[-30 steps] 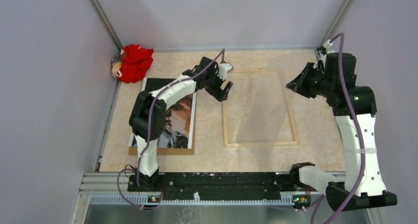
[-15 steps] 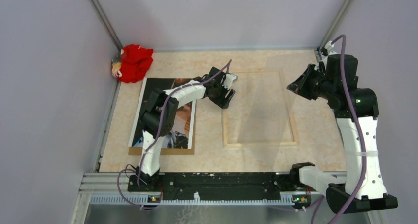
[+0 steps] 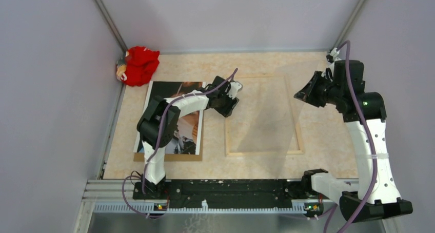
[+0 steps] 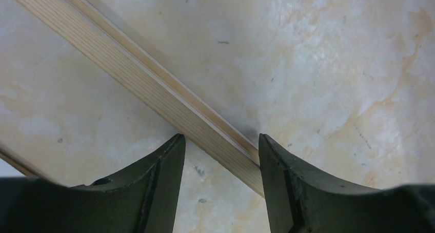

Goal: Put the photo into the frame

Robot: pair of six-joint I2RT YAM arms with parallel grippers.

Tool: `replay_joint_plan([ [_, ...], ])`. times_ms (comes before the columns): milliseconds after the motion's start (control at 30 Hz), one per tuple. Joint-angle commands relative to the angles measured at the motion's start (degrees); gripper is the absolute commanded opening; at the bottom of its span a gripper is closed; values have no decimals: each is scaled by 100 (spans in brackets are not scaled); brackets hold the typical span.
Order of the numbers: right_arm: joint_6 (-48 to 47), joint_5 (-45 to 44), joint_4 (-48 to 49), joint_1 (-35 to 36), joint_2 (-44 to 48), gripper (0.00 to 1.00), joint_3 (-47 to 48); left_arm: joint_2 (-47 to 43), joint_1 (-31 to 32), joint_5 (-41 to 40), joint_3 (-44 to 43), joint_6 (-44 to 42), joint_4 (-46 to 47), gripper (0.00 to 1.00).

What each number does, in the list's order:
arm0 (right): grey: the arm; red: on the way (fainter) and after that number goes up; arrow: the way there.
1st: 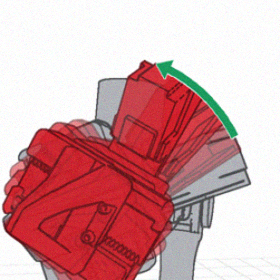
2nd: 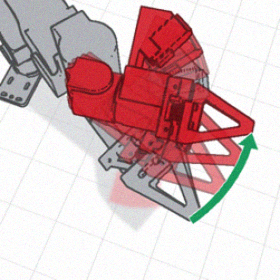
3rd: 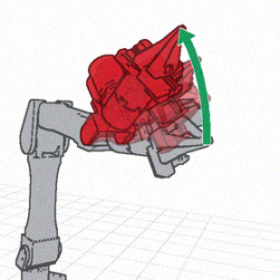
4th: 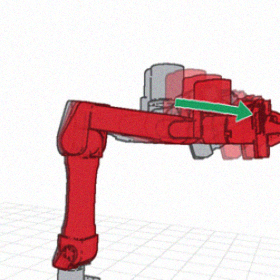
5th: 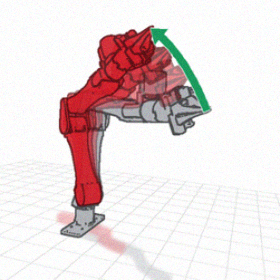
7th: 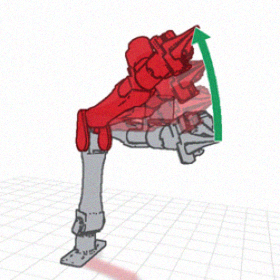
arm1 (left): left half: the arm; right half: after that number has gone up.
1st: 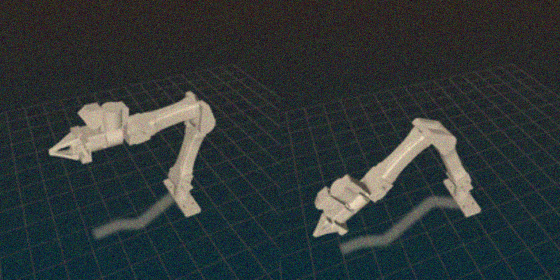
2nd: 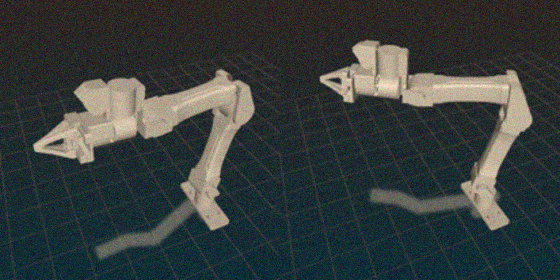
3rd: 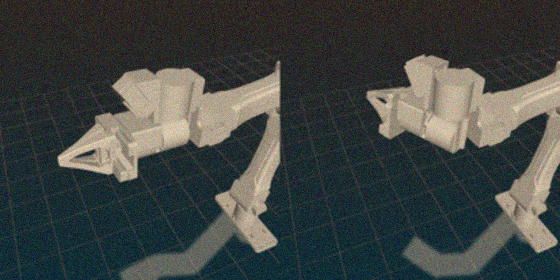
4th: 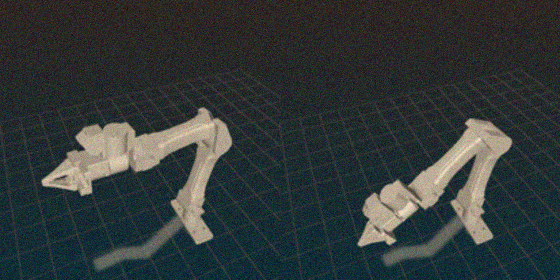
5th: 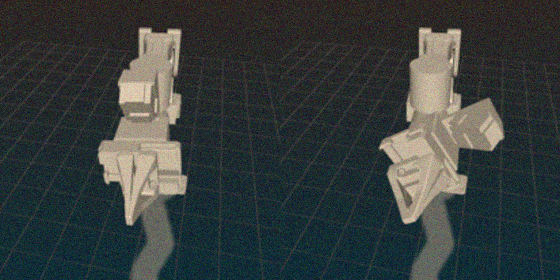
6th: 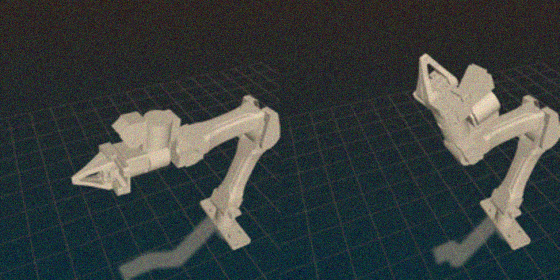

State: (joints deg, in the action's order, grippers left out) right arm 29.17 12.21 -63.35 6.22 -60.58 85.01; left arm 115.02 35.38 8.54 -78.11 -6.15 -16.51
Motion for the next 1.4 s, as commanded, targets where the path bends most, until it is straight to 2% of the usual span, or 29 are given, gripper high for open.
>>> replay_joint_plan([
  [0, 48, 332, 419, -7, 30, 0, -70, -310, -47, -381, 472, -355, -276, 60],
  [167, 118, 607, 602, -7, -91, 0, -118, -446, -48, -530, 746, -638, -45, 57],
  [333, 176, 827, 782, -8, -287, 0, -206, -417, -57, -650, 812, -792, 158, 45],
  [433, 221, 899, 917, -7, -359, 0, -292, -327, -63, -549, 703, -789, 162, 37],
  [633, 223, 844, 1114, -7, -539, 0, -459, -287, -59, -217, 390, -690, -19, 35],
  [767, 186, 762, 1328, -14, -778, 0, -574, -410, -91, 30, 281, -740, -102, 26],
  [833, 178, 757, 1491, -14, -960, 0, -639, -503, -142, 174, 132, -703, -248, 31],
  [967, 136, 846, 1749, -126, -1325, 0, -724, -772, -368, 489, 7, -627, -387, 57],
  [1033, 83, 893, 1822, -255, -1482, 0, -759, -855, -526, 636, -69, -622, -477, 63],
  [1200, 39, 1061, 2117, -602, -1544, 0, -1273, -865, -904, 874, -49, -619, -553, 65],
  [1367, -101, 706, 2259, -1011, -1565, 3, -2011, -850, -971, 1039, 92, -634, -577, 63],
])
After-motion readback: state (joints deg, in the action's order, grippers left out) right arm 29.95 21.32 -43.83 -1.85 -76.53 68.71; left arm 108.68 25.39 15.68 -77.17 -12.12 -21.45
